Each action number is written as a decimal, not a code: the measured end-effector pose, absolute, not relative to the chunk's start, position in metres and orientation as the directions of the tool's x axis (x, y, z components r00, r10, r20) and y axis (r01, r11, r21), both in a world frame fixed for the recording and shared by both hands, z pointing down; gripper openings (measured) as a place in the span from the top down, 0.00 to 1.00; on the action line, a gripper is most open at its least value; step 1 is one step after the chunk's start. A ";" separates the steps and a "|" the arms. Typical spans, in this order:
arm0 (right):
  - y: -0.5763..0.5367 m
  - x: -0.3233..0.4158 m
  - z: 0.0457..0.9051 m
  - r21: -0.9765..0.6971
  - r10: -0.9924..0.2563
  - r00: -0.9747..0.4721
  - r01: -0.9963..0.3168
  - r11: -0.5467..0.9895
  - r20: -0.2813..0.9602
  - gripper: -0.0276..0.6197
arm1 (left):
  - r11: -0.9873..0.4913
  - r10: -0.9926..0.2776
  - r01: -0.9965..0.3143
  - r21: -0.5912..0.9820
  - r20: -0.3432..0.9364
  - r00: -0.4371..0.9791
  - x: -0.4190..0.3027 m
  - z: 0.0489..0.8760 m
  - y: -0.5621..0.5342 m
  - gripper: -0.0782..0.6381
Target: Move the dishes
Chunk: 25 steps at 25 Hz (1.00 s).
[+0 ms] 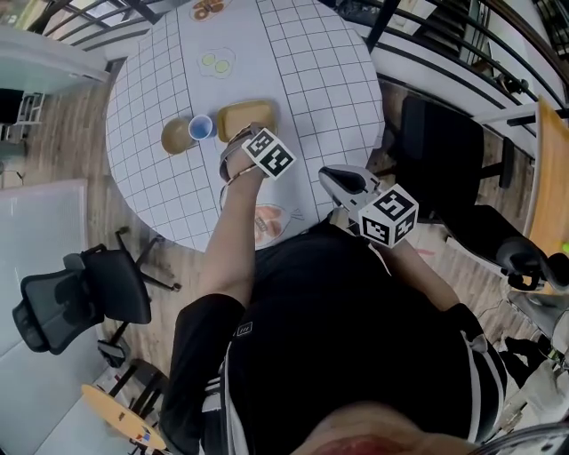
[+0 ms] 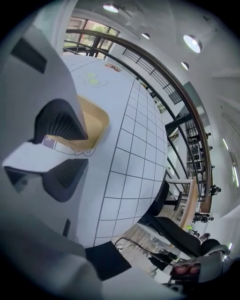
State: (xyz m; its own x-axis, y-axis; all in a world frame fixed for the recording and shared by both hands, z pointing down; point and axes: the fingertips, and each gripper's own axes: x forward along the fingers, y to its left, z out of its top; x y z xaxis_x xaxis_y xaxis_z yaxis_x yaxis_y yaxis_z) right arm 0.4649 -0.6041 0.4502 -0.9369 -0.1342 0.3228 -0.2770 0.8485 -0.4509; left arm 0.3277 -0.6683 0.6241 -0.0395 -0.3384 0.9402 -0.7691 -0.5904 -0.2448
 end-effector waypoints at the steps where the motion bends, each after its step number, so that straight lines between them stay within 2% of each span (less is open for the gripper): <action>1: -0.603 0.464 0.451 -0.451 -0.135 -0.936 -0.279 0.848 0.325 0.92 | -0.598 -0.335 -0.764 -0.244 0.941 -0.038 0.326 0.625 -0.668 0.73; 5: -0.603 0.467 0.453 -0.451 -0.148 -0.930 -0.298 0.842 0.338 0.92 | -0.592 -0.342 -0.768 -0.244 0.939 -0.036 0.321 0.628 -0.671 0.82; 25: -0.607 0.468 0.457 -0.436 -0.193 -0.908 -0.354 0.827 0.371 0.92 | -0.582 -0.368 -0.766 -0.272 0.928 -0.050 0.307 0.634 -0.685 0.82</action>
State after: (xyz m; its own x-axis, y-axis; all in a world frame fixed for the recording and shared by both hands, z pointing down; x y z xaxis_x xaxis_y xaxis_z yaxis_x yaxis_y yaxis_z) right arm 0.4682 -0.6065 0.4566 -0.9082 -0.1930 0.3713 -0.3542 0.8272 -0.4363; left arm 0.3068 -0.6850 0.6343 -0.0504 -0.3683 0.9283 -0.7663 -0.5819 -0.2724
